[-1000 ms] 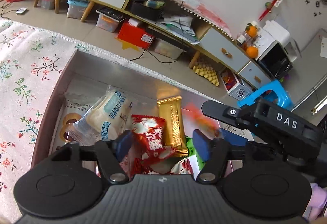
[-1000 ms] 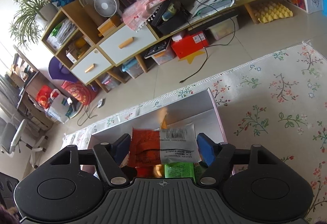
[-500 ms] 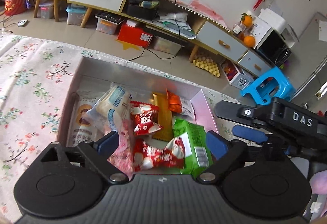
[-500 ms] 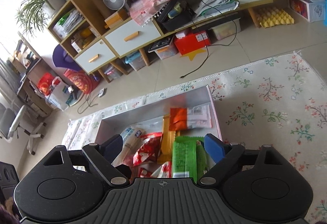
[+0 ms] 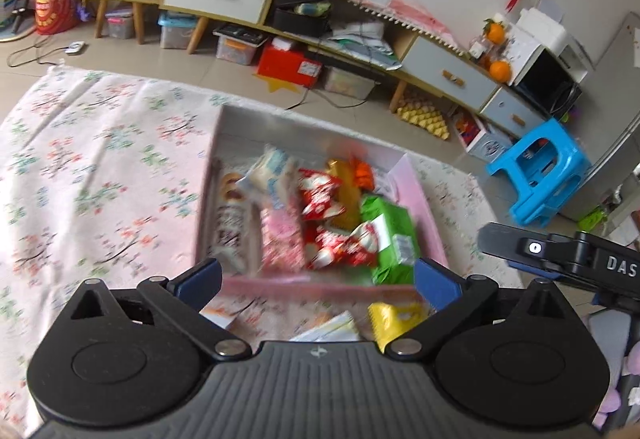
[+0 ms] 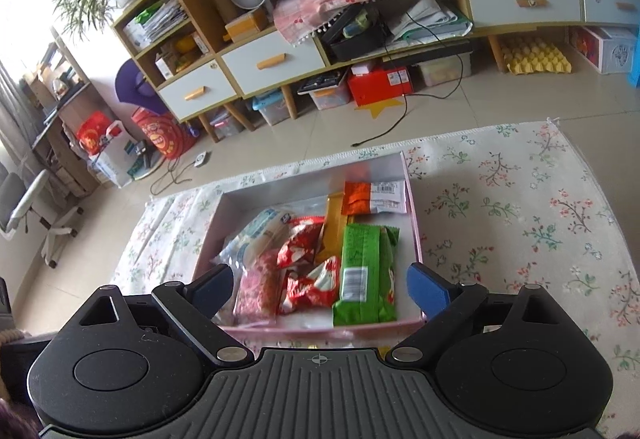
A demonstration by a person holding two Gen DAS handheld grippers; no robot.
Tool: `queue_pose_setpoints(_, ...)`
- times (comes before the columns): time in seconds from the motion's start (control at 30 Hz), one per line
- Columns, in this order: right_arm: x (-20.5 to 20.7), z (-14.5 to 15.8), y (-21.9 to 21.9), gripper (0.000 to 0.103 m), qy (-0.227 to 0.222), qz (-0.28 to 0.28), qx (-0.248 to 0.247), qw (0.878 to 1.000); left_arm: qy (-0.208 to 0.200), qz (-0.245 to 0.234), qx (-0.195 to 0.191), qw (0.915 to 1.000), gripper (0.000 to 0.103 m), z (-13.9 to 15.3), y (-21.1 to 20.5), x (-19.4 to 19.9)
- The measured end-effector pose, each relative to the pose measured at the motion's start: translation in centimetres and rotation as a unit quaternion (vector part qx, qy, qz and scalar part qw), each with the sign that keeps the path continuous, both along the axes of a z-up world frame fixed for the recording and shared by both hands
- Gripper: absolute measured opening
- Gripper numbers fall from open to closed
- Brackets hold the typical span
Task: Organize snacks
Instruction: 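Withdraw both tools from the box toward the remaining snacks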
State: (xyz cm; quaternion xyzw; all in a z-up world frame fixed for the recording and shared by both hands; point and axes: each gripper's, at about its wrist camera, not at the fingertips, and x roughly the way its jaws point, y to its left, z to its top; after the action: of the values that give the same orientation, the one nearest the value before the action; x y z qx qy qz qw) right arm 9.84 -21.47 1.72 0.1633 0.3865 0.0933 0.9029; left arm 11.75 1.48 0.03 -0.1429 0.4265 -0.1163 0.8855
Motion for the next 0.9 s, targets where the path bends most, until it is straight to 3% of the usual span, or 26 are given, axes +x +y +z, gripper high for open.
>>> queue_pose_setpoints(0.3,-2.3,-3.4,0.7,0.095,0.043,0.000,-0.009,0.999,0.051,0.031,0.035,0.9976,0.102,-1.4,2.6,-1.6)
queue_pose_setpoints(0.4,-2.4,-4.1,1.6,0.095,0.067,0.008,-0.043,0.997,0.049,0.049,0.057,0.9960,0.102,-1.4,3.5,-1.9)
queue_pose_setpoints(0.5,-2.8,-4.2,2.6,0.095,0.065,0.023,-0.067,0.995,0.042,0.047,0.076,0.9951,0.102,-1.7,3.9,-2.2)
queue_pose_setpoints(0.7,-3.2,-4.8,4.4,0.095,0.081,0.049,-0.062,0.994,0.044,0.030,0.125,0.9907,0.102,-2.9,4.0,-2.3)
queue_pose_setpoints(0.9,-3.4,-4.9,6.7,0.095,0.054,0.085,-0.070,0.992,0.045,0.015,0.141,0.9888,0.102,-4.0,4.5,-2.4)
